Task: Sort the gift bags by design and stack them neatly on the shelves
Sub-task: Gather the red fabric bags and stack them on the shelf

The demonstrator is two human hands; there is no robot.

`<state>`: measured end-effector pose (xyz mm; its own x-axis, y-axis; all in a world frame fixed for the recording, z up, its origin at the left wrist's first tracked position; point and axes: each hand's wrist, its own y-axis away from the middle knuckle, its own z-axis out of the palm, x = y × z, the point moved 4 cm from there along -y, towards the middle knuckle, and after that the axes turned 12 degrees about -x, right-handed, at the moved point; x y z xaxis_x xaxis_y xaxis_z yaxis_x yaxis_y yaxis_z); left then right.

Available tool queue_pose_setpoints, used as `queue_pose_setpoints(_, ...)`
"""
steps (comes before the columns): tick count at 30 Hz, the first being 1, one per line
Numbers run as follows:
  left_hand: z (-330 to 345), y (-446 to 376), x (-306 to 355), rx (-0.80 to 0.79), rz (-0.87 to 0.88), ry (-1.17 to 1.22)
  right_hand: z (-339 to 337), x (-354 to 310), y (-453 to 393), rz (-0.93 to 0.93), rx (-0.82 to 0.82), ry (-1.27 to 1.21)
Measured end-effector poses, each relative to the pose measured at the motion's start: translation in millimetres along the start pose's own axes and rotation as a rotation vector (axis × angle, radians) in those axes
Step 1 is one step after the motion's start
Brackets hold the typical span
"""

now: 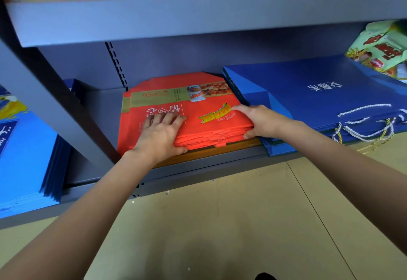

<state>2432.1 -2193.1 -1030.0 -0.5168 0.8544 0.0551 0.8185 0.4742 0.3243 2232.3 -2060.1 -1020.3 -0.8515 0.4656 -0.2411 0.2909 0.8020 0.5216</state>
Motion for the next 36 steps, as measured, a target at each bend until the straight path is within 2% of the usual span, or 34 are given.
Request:
queue_pose_setpoints(4, 1.2, 15.9, 8.1, 0.087, 0.014, 0.049, -3.9, 0.9, 30.2, -0.072, 0.099, -0.156)
queue_pose_setpoints(7, -1.6, 28.0, -4.5, 0.128, -0.12, 0.082, 3.6, 7.6, 46.7, -0.077, 0.15, -0.308)
queue_pose_setpoints(10, 1.2, 32.6, -22.1, -0.027, -0.285, 0.073, 13.0, 7.0, 33.6, -0.007, 0.108, -0.18)
queue_pose_setpoints(13, 0.9, 30.9, -31.4, -0.199, -0.409, 0.206, 12.0, -1.6, 11.6, 0.113, 0.069, 0.052)
queue_pose_setpoints(16, 4.9, 22.3, -40.2, -0.336, -0.473, 0.342, 11.0, -7.4, -3.7, 0.157, 0.023, 0.082)
queue_pose_setpoints(21, 16.8, 12.0, -53.1, -0.431, -0.508, 0.473, 12.9, -8.8, -7.7, 0.195, -0.031, 0.1)
queue_pose_setpoints(27, 13.9, 17.1, -45.6, -0.435, -0.447, 0.429, 9.0, -11.9, -10.3, 0.237, -0.159, 0.129)
queue_pose_setpoints(36, 8.7, 16.6, -48.7, -0.365, -0.42, 0.414, -6.8, 0.5, -6.8, 0.128, -0.159, -0.163)
